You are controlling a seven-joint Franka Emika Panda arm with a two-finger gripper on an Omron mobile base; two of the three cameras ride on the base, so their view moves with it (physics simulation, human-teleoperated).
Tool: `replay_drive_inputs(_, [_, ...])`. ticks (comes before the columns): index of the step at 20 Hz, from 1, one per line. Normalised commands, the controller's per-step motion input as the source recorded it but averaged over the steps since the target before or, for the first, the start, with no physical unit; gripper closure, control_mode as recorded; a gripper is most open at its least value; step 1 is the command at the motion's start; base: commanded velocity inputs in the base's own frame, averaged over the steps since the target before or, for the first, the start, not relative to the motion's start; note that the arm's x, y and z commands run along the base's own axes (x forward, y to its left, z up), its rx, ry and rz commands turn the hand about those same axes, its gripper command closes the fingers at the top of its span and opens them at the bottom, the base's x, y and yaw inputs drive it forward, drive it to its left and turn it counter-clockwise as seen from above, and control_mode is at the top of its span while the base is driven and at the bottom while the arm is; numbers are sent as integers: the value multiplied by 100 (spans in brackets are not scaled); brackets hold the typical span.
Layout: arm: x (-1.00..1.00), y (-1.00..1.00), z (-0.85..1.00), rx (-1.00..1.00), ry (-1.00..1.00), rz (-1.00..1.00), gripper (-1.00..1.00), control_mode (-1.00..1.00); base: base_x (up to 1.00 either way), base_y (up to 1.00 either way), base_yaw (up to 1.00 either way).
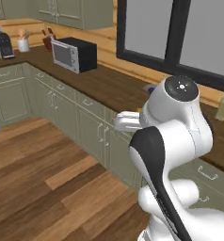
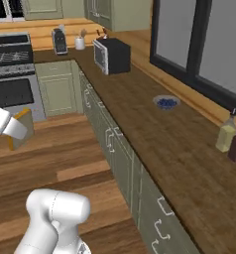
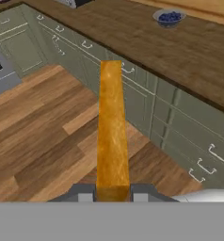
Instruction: Start the toaster. Once the lever pops up, take the bread to the plate on the dining counter.
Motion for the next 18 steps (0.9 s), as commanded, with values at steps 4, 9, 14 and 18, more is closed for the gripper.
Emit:
replay_drive_inputs(4, [0, 0, 0, 0, 0, 0, 100, 100, -6, 0, 100])
replay_drive_inputs(9, [0, 0, 0, 0, 0, 0, 100, 100, -5, 4, 100])
replay_drive_inputs(14, [0, 0, 0, 0, 0, 0, 100, 100, 0, 16, 100])
replay_drive_inputs(18, [0, 0, 0, 0, 0, 0, 100, 100, 0, 20, 100])
